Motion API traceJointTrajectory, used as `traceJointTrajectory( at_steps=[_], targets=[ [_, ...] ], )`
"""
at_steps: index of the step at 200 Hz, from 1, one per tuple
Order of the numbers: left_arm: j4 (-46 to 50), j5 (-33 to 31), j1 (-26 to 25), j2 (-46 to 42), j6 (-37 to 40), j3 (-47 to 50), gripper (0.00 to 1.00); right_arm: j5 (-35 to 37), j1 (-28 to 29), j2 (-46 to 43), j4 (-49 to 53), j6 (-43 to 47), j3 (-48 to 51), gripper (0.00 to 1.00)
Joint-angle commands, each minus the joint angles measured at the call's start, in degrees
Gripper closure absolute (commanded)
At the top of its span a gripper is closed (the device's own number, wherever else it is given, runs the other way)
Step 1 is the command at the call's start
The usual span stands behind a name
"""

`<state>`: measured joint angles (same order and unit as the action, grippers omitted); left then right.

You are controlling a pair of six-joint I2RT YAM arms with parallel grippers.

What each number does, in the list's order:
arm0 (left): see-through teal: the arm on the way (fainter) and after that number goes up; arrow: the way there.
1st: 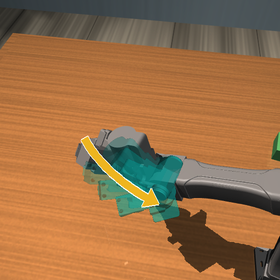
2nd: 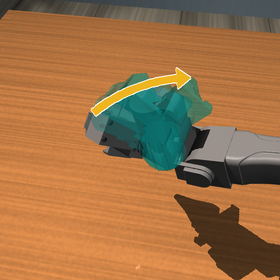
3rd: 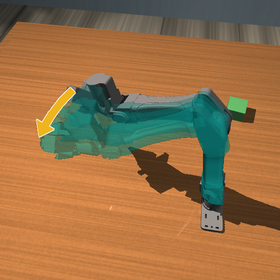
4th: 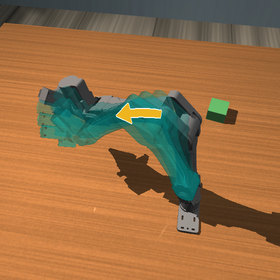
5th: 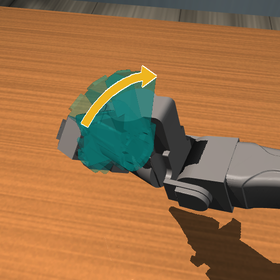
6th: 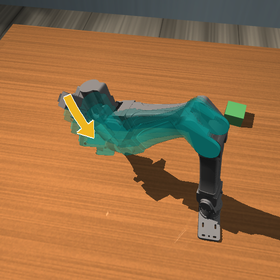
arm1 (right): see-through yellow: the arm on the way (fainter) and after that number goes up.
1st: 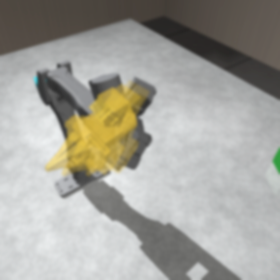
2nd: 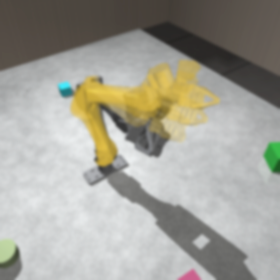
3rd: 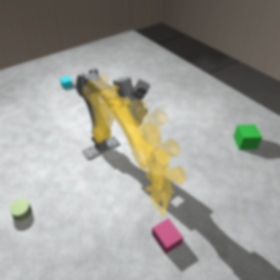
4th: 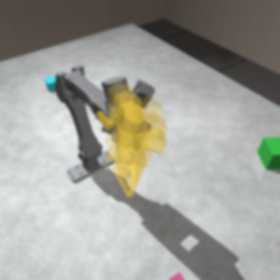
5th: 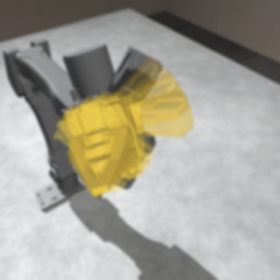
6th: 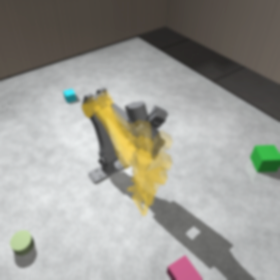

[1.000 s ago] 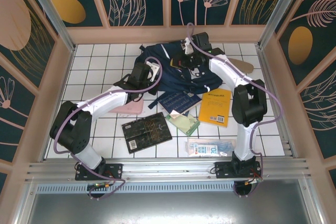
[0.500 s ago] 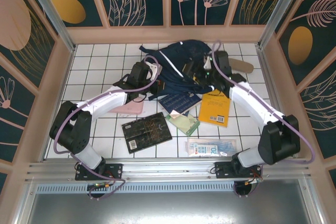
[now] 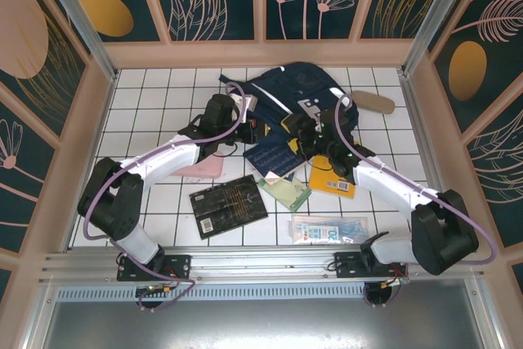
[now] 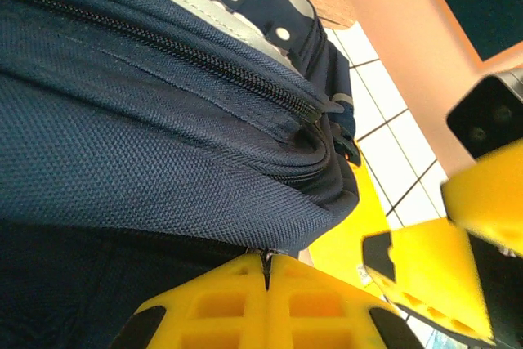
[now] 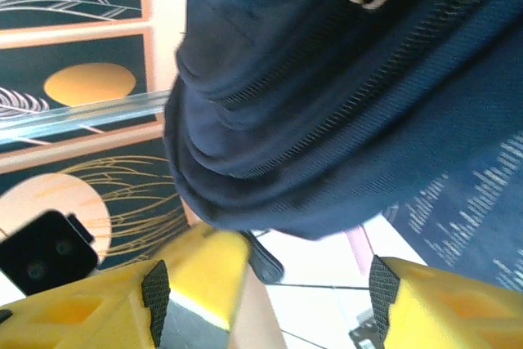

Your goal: Pack the student bag

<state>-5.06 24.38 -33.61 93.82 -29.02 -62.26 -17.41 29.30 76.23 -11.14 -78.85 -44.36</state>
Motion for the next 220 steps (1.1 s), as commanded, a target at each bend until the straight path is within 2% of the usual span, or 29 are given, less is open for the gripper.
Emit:
traceJointTrajectory(
  at_steps=[1,18,35,43,55,76,105,137,171,194,220],
  targets=[
    [-5.77,2.95,-0.72,-2.56,-1.39,0.01,1.0,1.23,-0.45,4.63,-7.12,-3.42,-0.96,0.34],
    [-5.53,3.05,-0.91,-3.11,-1.71,0.38,1.0,-0.02,-0.73,8.06,-9.56,-3.94,-1.35,0.35],
    [-4.28,2.78,-1.26,-3.55,-0.72,0.14,1.0,-0.52,-0.99,10.46,-11.21,-3.52,-1.67,0.43],
    [-3.4,2.45,-1.25,-3.79,-0.08,0.04,1.0,-0.44,-1.34,11.06,-11.52,-2.93,-1.66,0.52],
    [-1.77,1.71,-1.33,-4.07,1.29,-0.05,1.0,0.66,-1.99,11.01,-11.21,-1.66,-1.4,0.75],
    [1.15,1.11,-1.37,-4.6,4.49,-0.11,1.0,2.67,-3.21,10.01,-7.78,1.46,-1.67,1.0],
    [7.21,-1.44,-1.36,-5.01,9.87,-1.28,1.0,3.43,-4.88,8.19,-3.25,5.68,-2.32,1.0],
    [8.93,-2.11,-1.42,-4.73,11.42,-0.46,1.0,0.52,-6.0,7.58,-4.71,6.09,-0.82,1.0],
    [9.08,-3.81,-3.67,-2.75,11.62,0.7,0.64,-2.86,-6.1,8.06,-4.86,5.07,-1.3,1.0],
    [2.86,-0.04,-3.79,-2.06,6.28,3.7,0.53,-4.22,-6.17,7.67,-4.87,4.28,-1.8,1.0],
    [-5.77,2.45,-3.8,-1.71,-2.05,8.33,0.47,-5.13,-6.18,7.1,-4.35,3.25,-2.73,1.0]
  ],
)
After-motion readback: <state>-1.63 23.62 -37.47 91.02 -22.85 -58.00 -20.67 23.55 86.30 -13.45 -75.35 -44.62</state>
